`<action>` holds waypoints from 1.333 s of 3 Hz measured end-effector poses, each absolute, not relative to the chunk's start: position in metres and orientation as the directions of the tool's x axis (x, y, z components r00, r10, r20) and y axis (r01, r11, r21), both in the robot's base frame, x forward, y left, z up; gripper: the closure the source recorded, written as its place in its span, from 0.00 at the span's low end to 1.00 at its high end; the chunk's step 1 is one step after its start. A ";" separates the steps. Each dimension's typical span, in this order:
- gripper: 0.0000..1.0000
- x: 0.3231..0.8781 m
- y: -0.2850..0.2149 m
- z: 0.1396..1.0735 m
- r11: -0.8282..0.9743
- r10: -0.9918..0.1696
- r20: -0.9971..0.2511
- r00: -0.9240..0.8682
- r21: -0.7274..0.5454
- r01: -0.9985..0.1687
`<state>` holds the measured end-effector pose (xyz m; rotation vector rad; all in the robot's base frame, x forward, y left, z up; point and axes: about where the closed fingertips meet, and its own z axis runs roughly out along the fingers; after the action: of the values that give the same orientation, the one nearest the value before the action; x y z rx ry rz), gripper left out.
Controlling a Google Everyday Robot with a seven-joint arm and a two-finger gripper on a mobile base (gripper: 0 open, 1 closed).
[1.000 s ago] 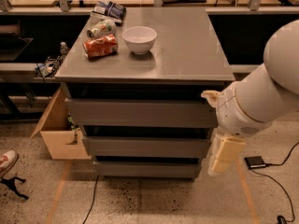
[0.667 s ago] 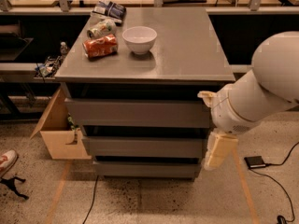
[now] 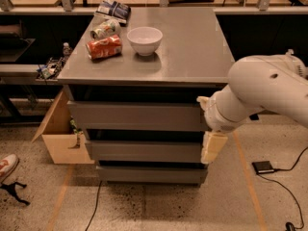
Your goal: Open top drawer
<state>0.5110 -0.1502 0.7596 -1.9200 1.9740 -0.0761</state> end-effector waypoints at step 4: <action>0.00 0.619 -0.124 0.686 0.067 -0.980 -0.199 -0.004 -0.312 -0.948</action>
Offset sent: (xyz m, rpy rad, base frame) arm 0.0983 0.0129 -0.0648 -0.0240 -0.0257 -0.0342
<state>0.6189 -0.1239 0.6861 -1.9224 1.9947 -0.1238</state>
